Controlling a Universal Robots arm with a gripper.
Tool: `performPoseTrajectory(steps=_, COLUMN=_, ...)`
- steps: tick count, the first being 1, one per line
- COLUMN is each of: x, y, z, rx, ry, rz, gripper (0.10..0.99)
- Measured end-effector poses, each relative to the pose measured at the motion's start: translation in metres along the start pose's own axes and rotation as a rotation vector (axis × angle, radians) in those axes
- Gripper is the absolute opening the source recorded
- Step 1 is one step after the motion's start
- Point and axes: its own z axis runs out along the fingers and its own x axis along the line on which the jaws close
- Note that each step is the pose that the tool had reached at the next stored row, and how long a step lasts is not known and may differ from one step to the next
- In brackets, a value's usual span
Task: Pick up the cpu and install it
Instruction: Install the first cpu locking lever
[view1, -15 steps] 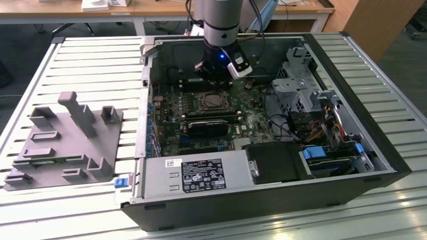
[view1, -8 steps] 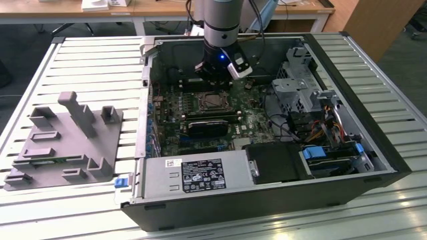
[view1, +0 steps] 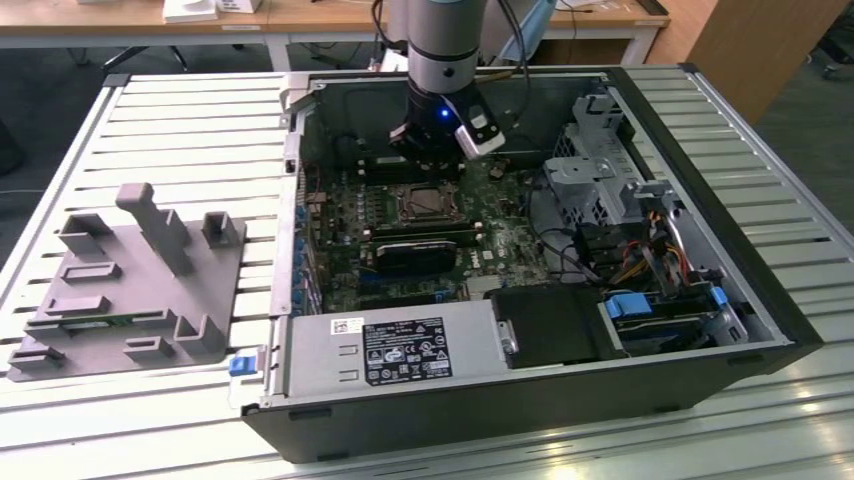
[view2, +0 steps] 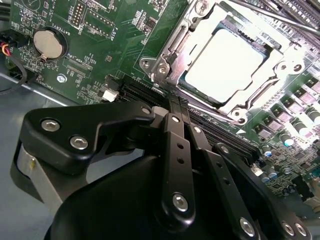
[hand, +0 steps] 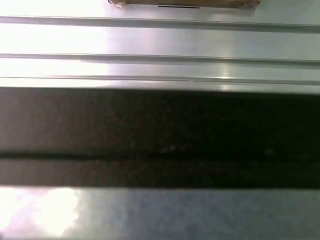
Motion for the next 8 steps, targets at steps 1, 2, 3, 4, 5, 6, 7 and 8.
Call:
performPoseTrajectory(steps=1, x=0.0000, y=0.0000, z=0.0000, rx=0.000, ry=-0.0001, rz=0.000, gripper=0.106)
performPoseTrajectory(steps=2, x=0.0000, y=0.0000, z=0.0000, rx=0.000, ry=-0.0001, rz=0.000, gripper=0.106)
performPoseTrajectory(steps=3, x=0.0000, y=0.0000, z=0.0000, rx=0.002, ry=-0.0001, rz=0.000, gripper=0.106)
performPoseTrajectory(steps=4, x=0.0000, y=-0.0001, z=0.0002, rx=0.004, ry=0.0001, rz=0.000, gripper=0.106)
performPoseTrajectory(steps=5, x=0.0000, y=-0.0001, z=0.0005, rx=0.006, ry=0.0001, rz=0.000, gripper=0.106)
performPoseTrajectory(steps=6, x=0.0000, y=-0.0001, z=0.0009, rx=0.009, ry=0.0001, rz=0.000, gripper=0.106)
performPoseTrajectory(steps=7, x=0.0001, y=-0.0002, z=0.0013, rx=0.011, ry=0.0002, rz=0.000, gripper=0.106)
performPoseTrajectory(steps=8, x=0.0001, y=-0.0003, z=0.0017, rx=0.013, ry=0.0004, rz=0.000, gripper=0.106)
